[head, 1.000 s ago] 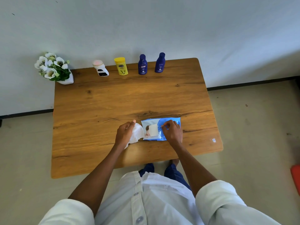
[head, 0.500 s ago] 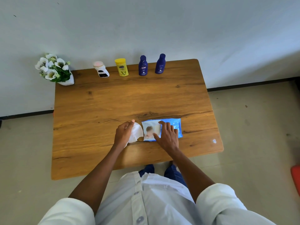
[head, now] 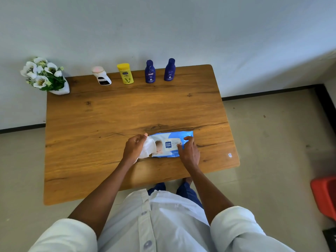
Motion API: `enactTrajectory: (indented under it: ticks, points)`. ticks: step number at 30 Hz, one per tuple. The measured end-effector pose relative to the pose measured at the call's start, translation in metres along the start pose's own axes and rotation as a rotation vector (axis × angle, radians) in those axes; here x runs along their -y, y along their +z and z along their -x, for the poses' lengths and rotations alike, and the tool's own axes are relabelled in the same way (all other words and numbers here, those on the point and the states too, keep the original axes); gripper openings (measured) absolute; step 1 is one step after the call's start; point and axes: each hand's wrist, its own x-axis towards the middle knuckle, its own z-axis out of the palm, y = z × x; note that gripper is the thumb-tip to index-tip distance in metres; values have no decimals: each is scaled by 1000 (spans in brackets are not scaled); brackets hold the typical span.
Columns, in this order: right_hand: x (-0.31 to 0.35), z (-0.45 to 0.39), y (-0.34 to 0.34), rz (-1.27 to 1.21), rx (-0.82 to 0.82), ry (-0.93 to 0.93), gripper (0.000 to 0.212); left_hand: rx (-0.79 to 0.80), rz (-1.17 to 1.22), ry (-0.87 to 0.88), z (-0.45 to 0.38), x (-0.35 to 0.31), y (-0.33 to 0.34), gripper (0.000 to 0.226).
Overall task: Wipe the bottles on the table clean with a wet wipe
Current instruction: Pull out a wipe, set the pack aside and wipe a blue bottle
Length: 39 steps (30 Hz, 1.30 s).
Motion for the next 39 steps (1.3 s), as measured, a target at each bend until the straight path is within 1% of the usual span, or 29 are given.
enactTrajectory:
  ticks: [2, 4, 5, 8, 9, 10, 12, 15, 17, 20, 22, 24, 27, 30, 34, 37, 39]
  points:
    - [0, 1, 1, 53, -51, 7, 36, 7, -11, 7, -1, -2, 1, 31]
    - [-1, 2, 2, 185, -93, -84, 27, 11, -6, 10, -3, -1, 2, 33]
    - [-3, 3, 3, 265, -99, -144, 25, 11, -1, 10, -4, 0, 2, 34]
    - [-7, 9, 9, 394, -135, -361, 41, 13, -3, 11, -4, -1, 3, 37]
    - [-7, 13, 11, 417, -128, -443, 44, 13, -6, 15, -4, -1, 3, 40]
    - [-8, 16, 15, 442, -88, -519, 45, 10, -8, 20, -3, 0, 2, 42]
    - [-7, 21, 20, 489, 45, -601, 49, 8, -18, 12, -3, 0, 1, 45]
    - [-5, 22, 22, 496, 170, -579, 57, 6, -33, 13, -5, 1, -1, 59]
    - [-4, 22, 22, 506, 222, -538, 60, 11, -49, 15, -5, 0, -2, 62]
    - [-8, 23, 24, 539, 213, -507, 63, 10, -57, 14, -7, 2, -2, 59]
    - [-11, 22, 23, 527, 203, -487, 65, 12, -60, 20, -7, 3, -1, 63]
    - [-12, 20, 20, 535, 231, -481, 69, 15, -66, 25, -7, 3, -1, 67]
    - [-10, 15, 15, 509, 264, -450, 77, 17, -67, 35, -8, 3, -1, 64]
    - [-8, 11, 11, 510, 282, -452, 77, 9, -57, 49, -10, 3, -1, 71]
    - [-8, 9, 11, 492, 306, -415, 87, 15, -76, 25, -11, 0, 0, 64]
    - [-8, 14, 17, 554, 289, -431, 84, 15, -62, 32, -13, 1, 0, 65]
    - [-5, 17, 21, 574, 262, -466, 83, 14, -66, 35, -12, 0, 0, 58]
